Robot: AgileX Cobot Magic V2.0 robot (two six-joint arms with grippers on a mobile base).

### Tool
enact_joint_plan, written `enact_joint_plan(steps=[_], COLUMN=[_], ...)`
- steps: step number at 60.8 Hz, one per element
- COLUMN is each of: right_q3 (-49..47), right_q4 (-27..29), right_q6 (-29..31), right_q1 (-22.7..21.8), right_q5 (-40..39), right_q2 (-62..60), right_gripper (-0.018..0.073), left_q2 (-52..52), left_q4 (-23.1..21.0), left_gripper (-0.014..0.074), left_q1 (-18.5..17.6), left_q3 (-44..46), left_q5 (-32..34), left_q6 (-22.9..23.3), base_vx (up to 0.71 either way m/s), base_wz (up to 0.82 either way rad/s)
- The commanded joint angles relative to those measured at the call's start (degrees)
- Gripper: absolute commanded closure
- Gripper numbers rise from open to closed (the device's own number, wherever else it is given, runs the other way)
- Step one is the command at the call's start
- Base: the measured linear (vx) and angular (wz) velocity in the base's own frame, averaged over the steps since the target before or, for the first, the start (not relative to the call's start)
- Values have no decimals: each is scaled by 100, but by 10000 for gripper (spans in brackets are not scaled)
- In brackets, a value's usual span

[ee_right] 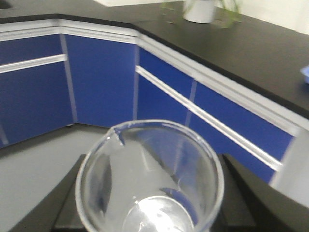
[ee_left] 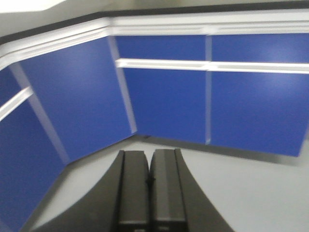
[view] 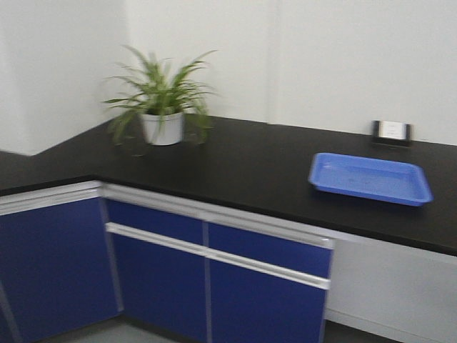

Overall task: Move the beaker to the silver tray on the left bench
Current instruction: 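Drive the base to the bench with the silver tray, holding the beaker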

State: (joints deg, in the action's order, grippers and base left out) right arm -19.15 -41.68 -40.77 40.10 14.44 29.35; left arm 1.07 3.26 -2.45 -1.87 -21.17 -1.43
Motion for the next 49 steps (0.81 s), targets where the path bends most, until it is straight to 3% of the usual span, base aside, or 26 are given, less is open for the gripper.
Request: enact_joint_plan(steps=[1,49], right_q3=[-188,-188], right_q4=[-148,-148], right_q6=[-5,-5], right_q1=[-30,-30], right_q5=[-353,-353], right_q2=[6,6], right_gripper=[571,571], left_q2=[42,42], left_q4=[-16,-16], left_gripper=[595,595], left_q1=[-41,-41], left_q3=[-114,-114], left_q5=[428,428], left_q6=[10,10], base_vx=[-34,-24], base_wz=[73,72])
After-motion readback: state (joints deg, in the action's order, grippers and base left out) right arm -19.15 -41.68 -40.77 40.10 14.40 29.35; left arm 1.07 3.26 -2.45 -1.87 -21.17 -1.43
